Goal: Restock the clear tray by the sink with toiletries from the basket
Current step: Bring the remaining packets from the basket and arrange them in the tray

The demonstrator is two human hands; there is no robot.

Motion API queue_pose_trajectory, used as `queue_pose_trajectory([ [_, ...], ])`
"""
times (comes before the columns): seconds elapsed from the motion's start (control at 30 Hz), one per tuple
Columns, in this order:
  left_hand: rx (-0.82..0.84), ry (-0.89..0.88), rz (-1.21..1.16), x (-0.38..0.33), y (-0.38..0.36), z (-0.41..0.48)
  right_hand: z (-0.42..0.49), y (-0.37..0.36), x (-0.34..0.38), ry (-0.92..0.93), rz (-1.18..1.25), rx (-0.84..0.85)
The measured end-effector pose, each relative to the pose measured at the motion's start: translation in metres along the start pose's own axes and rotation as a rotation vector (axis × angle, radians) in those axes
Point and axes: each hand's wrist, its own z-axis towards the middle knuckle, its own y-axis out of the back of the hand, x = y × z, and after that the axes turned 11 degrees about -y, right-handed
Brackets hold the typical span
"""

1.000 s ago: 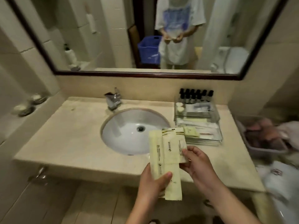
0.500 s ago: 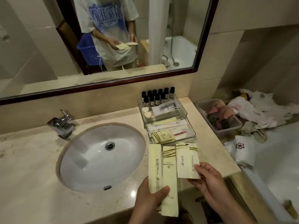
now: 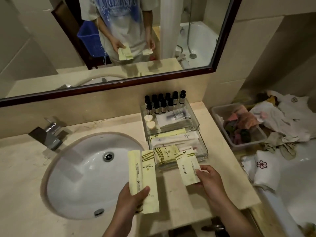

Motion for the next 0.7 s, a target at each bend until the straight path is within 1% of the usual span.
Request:
queue_pose_trajectory([
  [0.23, -0.087, 0.054, -0.025, -0.015, -0.045, 0.058, 0.097, 0.003, 0.048, 0.066, -0.275, 0.0],
  [0.4, -0.122, 0.056, -0.045, -0.021, -0.073, 0.087, 0.147, 0.007, 0.062, 0.13, -0.416, 0.013],
  [0.5, -0.167, 0.071, -0.048, -0.019, -0.08, 0.092, 0.163, 0.013, 0.069, 0.161, -0.444, -0.001],
  [0.6, -0.173, 0.105, -0.046, -0.017, -0.083, 0.092, 0.174, 0.016, 0.08, 0.171, -0.417, 0.001],
  [0.7, -0.17, 0.115, -0.038, -0.016, -0.079, 0.093, 0.177, 0.013, 0.087, 0.16, -0.389, 0.065],
])
